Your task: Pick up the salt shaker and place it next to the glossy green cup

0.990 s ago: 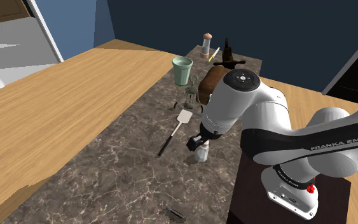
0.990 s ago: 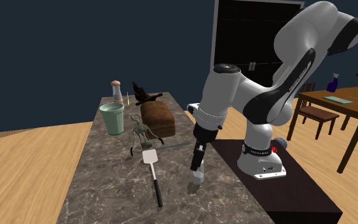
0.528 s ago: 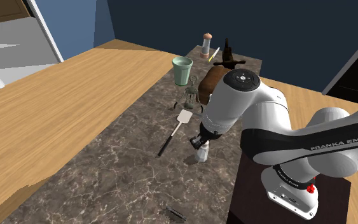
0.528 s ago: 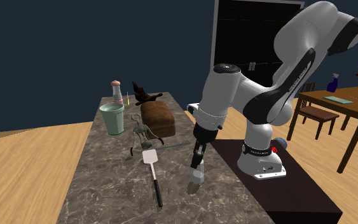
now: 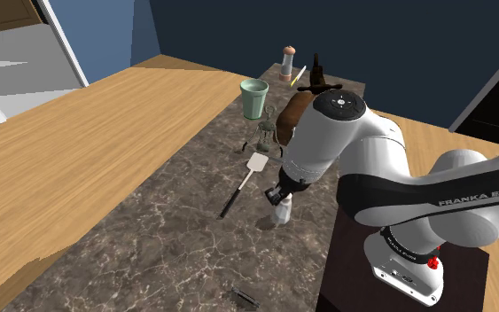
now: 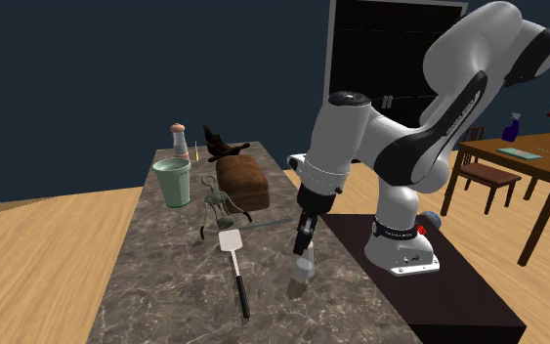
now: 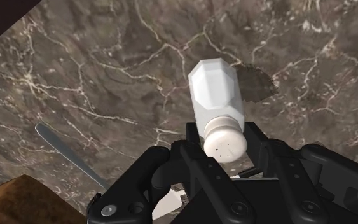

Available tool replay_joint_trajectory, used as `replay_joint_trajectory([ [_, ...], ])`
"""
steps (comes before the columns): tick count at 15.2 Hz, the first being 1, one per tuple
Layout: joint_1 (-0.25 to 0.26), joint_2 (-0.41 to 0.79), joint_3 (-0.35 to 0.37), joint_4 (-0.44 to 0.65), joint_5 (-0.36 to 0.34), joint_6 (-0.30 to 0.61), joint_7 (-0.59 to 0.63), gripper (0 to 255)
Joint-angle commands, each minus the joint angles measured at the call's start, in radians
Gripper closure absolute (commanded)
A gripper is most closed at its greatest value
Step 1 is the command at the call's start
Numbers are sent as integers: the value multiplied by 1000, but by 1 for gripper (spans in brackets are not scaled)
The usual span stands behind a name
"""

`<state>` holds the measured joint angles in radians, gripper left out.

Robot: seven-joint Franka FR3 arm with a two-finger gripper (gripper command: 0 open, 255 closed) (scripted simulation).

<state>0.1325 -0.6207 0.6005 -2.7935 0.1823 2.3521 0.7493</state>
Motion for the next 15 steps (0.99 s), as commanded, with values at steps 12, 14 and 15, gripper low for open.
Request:
replay_joint_trajectory([
  [12,14,-102,-73,112,-13,-212,-40,255],
  [14,14,-112,-82,132,-17,-243,-45,255],
  [15,14,-117,-87,143,-19,-257,-47,255],
])
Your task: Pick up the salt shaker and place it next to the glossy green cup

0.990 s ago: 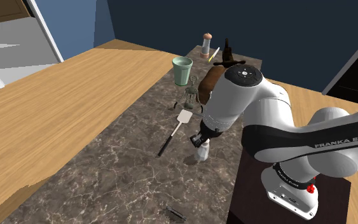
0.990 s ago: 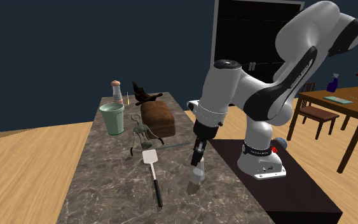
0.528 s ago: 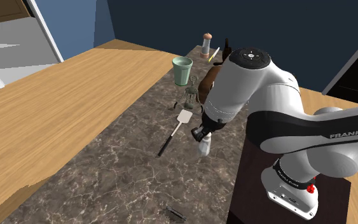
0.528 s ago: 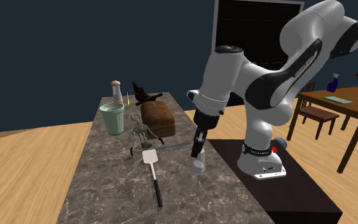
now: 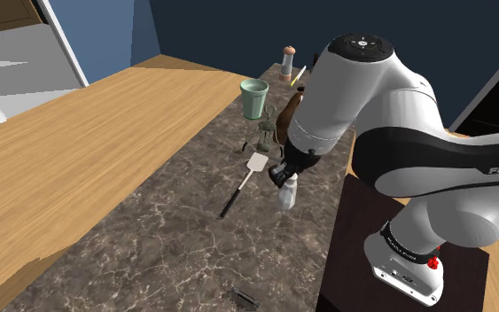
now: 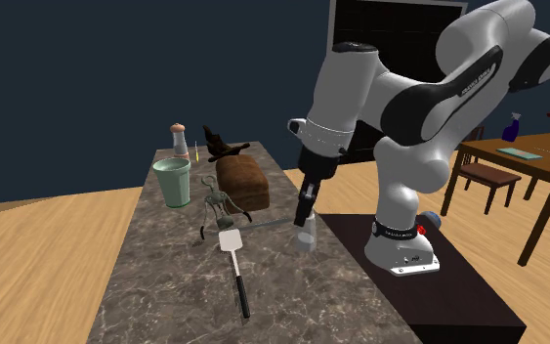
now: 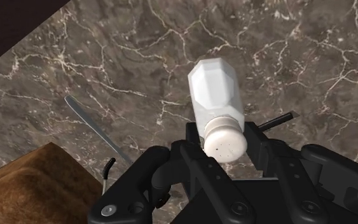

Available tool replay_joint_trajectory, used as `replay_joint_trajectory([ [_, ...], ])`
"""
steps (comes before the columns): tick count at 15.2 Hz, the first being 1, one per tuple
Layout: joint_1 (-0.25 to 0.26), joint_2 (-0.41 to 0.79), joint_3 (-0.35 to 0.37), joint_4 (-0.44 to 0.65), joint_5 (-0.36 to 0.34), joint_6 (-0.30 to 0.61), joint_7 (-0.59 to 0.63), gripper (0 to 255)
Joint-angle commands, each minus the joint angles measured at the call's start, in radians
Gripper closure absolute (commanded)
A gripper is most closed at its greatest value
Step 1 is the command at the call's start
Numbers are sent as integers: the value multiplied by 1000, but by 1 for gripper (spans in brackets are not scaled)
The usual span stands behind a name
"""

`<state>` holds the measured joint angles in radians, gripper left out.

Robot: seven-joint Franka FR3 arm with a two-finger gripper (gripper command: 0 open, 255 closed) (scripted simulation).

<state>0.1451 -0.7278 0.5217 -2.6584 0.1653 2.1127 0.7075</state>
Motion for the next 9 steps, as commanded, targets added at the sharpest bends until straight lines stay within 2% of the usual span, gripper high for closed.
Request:
replay_joint_trajectory([
  [1,1,-14,-12,19,-4,-33,-7,255],
  [9,-6,-36,-44,110,-21,-145,-23,255],
])
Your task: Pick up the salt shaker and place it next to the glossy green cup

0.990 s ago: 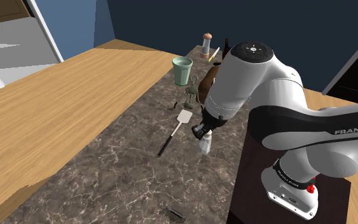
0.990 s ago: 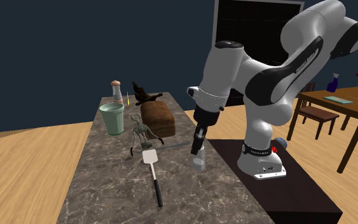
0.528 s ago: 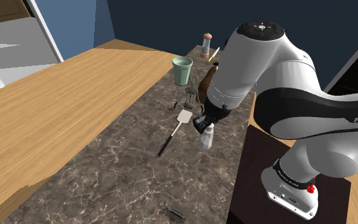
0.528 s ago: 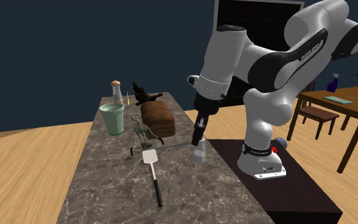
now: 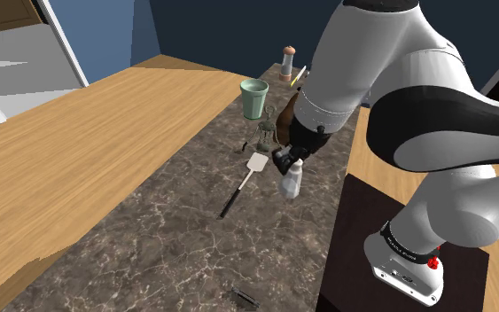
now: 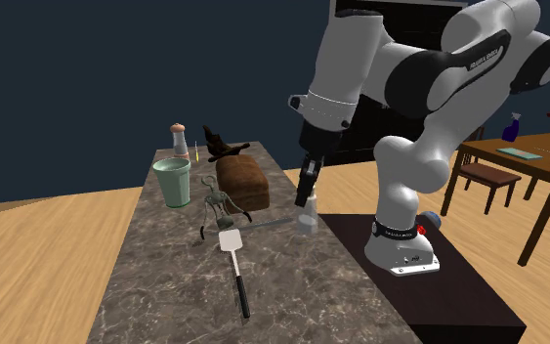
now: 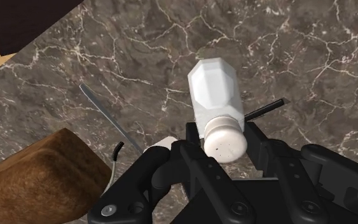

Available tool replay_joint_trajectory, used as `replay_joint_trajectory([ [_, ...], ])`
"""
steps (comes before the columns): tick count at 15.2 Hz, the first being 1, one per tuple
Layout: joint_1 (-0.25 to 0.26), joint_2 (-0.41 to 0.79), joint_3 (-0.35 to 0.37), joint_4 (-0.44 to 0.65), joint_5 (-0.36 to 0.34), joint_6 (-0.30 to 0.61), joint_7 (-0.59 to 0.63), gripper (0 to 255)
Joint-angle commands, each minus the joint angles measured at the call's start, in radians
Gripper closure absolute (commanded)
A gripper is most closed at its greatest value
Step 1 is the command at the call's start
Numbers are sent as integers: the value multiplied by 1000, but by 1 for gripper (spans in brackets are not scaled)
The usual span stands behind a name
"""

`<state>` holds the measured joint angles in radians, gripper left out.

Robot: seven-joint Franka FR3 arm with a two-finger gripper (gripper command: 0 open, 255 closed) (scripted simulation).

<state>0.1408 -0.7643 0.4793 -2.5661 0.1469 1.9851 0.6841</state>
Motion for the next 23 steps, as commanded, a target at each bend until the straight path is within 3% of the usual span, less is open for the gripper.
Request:
replay_joint_trajectory([
  [1,-2,-1,-5,30,-4,-31,-1,255],
  [15,-21,6,-46,218,-35,-211,-21,255],
  [23,-96,104,-162,245,-114,-139,-162,255],
])
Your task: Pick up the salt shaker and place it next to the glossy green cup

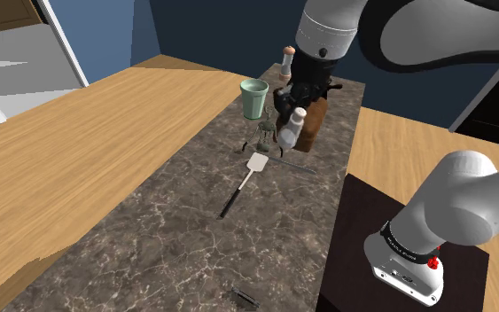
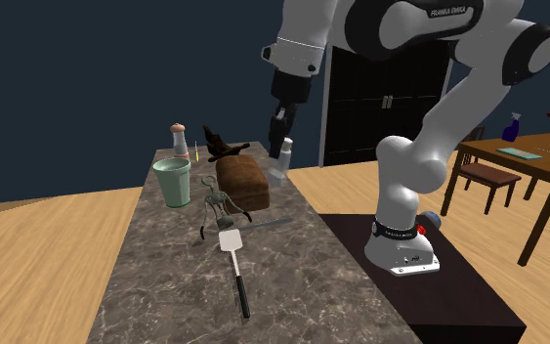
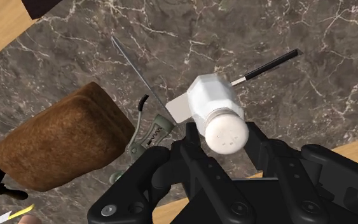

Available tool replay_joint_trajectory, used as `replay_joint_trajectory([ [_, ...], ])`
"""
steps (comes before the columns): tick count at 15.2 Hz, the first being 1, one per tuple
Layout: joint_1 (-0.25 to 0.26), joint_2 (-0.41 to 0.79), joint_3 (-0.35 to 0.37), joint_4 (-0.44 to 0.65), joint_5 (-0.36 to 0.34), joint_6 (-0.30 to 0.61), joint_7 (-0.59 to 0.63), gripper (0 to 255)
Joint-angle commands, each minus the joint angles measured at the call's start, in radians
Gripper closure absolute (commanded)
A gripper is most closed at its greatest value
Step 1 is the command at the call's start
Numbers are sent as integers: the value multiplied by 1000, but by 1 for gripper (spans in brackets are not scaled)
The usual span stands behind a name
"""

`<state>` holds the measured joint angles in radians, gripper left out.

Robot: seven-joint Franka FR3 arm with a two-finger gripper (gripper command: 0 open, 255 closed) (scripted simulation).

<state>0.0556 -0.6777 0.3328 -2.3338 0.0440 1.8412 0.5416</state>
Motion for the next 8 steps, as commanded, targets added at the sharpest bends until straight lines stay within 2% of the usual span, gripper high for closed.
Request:
replay_joint_trajectory([
  [1,-22,35,-30,20,-21,16,-38,255],
  [8,-92,182,-126,108,-82,82,-162,255],
])
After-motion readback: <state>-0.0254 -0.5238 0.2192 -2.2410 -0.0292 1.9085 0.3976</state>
